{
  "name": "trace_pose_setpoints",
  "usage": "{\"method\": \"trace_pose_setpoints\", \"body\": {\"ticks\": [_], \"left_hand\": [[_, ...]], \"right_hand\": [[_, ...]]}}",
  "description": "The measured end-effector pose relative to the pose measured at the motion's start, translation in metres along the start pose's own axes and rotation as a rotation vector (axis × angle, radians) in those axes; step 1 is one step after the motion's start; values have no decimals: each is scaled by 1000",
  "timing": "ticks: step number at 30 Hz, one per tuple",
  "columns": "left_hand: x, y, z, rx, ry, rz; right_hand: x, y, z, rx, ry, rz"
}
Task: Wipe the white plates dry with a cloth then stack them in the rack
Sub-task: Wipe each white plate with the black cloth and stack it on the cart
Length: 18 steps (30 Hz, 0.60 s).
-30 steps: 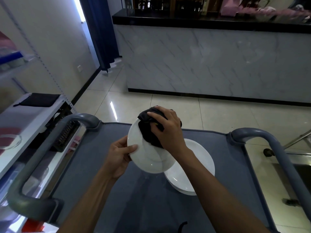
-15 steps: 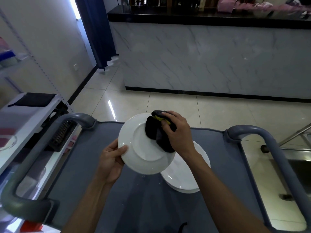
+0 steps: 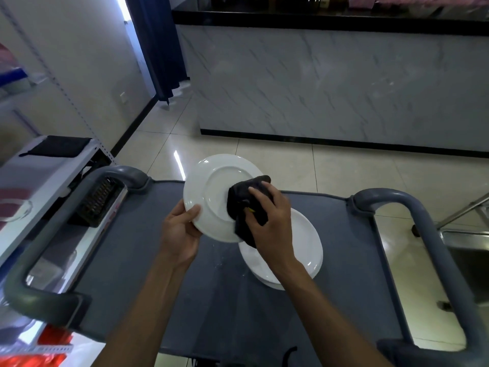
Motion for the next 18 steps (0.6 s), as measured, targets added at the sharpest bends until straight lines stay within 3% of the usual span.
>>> {"method": "trace_pose_setpoints", "body": {"ticks": [11,18], "left_hand": [[21,16,-15,-57,13,6],[25,24,-20,-48,17,7]], "right_hand": [[24,48,-16,47,187,277],[-15,51,20,4,106,195]]}}
Point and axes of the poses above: each hand's wrist, its own y-axis away from the middle knuckle, its own z-axis out of the back of the hand, x = y × z, the point moved 9 cm from there along -y, towards the middle knuckle, and after that the axes turned 15 degrees about x, right-handed, at the moved point
